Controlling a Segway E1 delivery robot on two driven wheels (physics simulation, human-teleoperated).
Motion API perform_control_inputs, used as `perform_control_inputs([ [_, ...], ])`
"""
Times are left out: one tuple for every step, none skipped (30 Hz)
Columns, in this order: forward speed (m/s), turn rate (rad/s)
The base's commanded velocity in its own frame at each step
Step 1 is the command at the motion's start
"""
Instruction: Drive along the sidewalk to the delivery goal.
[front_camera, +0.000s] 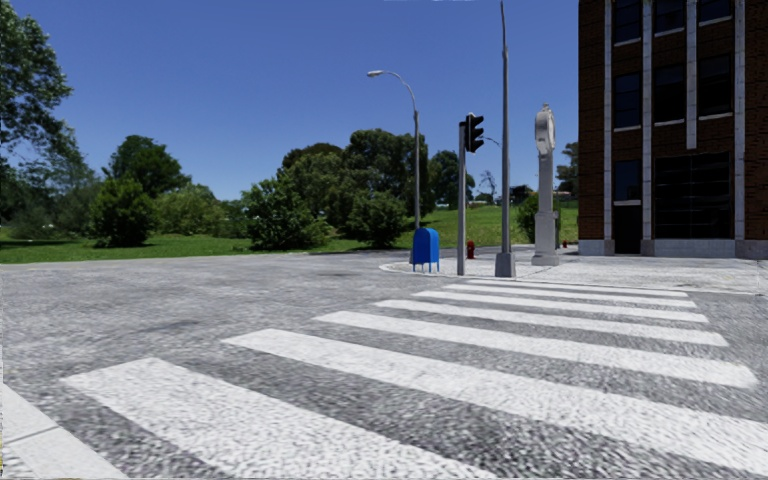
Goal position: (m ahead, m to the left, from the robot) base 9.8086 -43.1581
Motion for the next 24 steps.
perform_control_inputs([
  [1.60, -0.70],
  [1.60, -0.70],
  [1.60, -0.70],
  [1.60, -0.70],
  [1.60, -0.70],
  [1.59, -0.70],
  [1.59, -0.70],
  [1.57, -0.70],
  [1.51, -0.70],
  [1.48, -0.70],
  [1.47, -0.70],
  [1.47, -0.70],
  [1.47, -0.70],
  [1.46, -0.70],
  [1.46, -0.70],
  [1.46, -0.70],
  [1.46, -0.70],
  [1.46, -0.70],
  [1.46, -0.70],
  [1.46, -0.70],
  [1.46, -0.70],
  [1.46, -0.70],
  [1.46, -0.70],
  [1.46, -0.70],
])
